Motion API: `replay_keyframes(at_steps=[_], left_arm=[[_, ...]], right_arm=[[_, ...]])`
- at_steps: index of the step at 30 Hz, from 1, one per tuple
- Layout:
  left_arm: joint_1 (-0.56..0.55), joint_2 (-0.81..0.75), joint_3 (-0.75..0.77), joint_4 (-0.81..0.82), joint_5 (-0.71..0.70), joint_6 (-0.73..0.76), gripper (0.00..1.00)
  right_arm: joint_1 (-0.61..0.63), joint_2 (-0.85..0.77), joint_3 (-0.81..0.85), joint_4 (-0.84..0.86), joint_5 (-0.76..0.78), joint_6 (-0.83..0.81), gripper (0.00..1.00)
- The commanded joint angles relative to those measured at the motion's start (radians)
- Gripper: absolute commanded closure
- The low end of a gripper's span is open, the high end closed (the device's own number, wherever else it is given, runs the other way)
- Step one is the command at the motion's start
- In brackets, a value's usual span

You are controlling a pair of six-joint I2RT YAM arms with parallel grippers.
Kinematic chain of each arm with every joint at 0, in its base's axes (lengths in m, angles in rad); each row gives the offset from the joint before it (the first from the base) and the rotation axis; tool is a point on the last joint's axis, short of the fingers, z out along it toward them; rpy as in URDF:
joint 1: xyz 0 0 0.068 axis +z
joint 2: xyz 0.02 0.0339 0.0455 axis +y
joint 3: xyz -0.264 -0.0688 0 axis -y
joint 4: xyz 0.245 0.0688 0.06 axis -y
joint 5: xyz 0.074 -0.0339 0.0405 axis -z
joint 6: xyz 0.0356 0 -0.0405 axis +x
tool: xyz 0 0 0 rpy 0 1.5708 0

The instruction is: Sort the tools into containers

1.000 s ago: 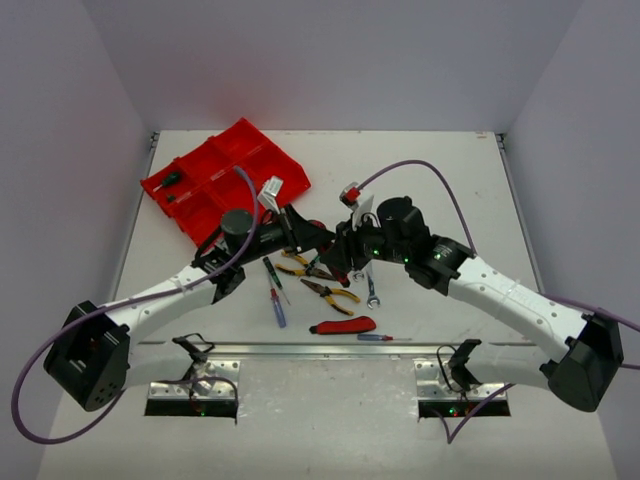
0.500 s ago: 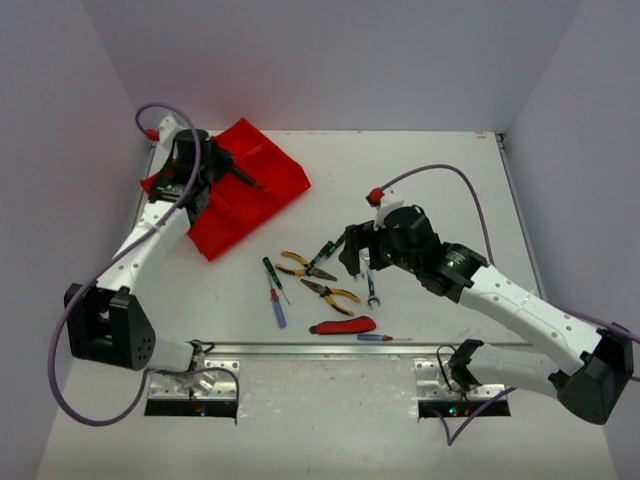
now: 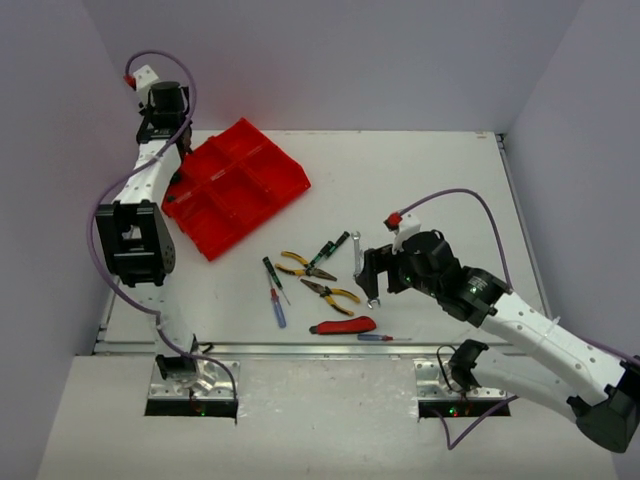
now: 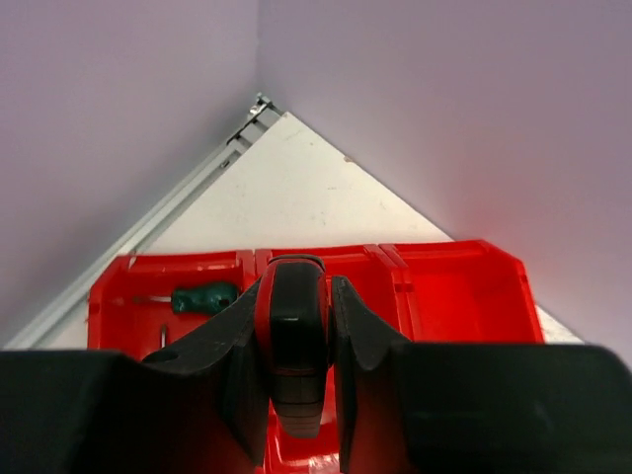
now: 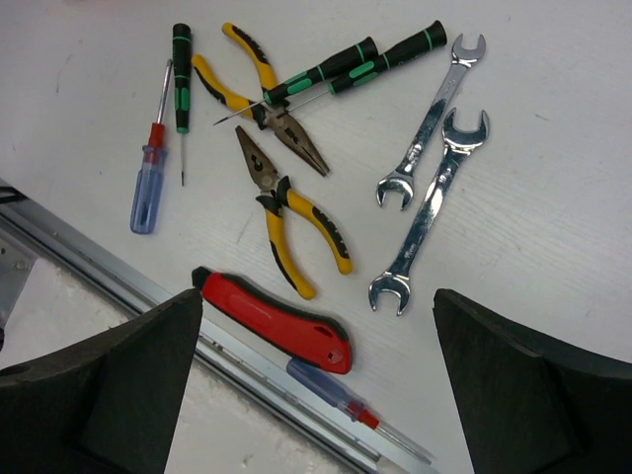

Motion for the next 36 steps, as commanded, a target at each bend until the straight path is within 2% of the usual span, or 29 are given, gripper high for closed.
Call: replay_keyframes(at_steps=[1,6,12,15,17,18,20,22,27,31,35,36], left_arm=[[0.001,0.088,0.053,0.147,0.163,0.185,1.0],[0.004,0.123,0.06,0.154,0.28,0.177,1.0],[0.006,0.193,0.12,0.107,0.291,0.162,1.0],[0.003,0.181,0.114,0.081,0.278,0.166,0.88],[0.0,0.171,0.125,0.048,0.244,0.178,0.87],[0.0,0.166,0.13,0.027,0.233,0.181,0.83],[0.001,0.159,0.129,0.006,0.21,0.172,0.68],[0.0,0.126,0.097,-0.001,0.236,0.164,0.44],[0.0,0.062,0.077,-0.049,0.328,0.109,0.28],[0.0,-0.015,0.054,-0.051,0.363,0.077,0.22],[-0.001,-0.187,0.037,-0.143,0.365,-0.031,0.01],[-0.001,-0.225,0.03,-0.197,0.369,-0.081,0.0]], right_arm=[[-0.001,-0.032,-0.021,0.009,-0.011,0.018,0.01],[0.0,-0.013,-0.028,0.013,0.0,0.015,0.01],[-0.001,0.036,-0.028,0.027,-0.053,0.018,0.01],[0.0,0.038,-0.029,0.026,-0.047,0.015,0.01],[-0.001,0.04,-0.019,0.024,-0.045,0.011,0.01],[0.0,0.041,-0.014,0.023,-0.045,0.01,0.01],[0.0,0.041,-0.01,0.023,-0.05,0.009,0.01],[-0.001,0.05,-0.003,0.028,-0.053,0.008,0.01],[0.0,0.111,0.025,0.032,-0.051,-0.01,0.01],[0.0,0.182,0.057,0.035,-0.054,-0.027,0.01],[0.0,0.346,0.124,0.062,-0.094,-0.108,0.01],[0.001,0.387,0.161,0.055,-0.111,-0.139,0.01]])
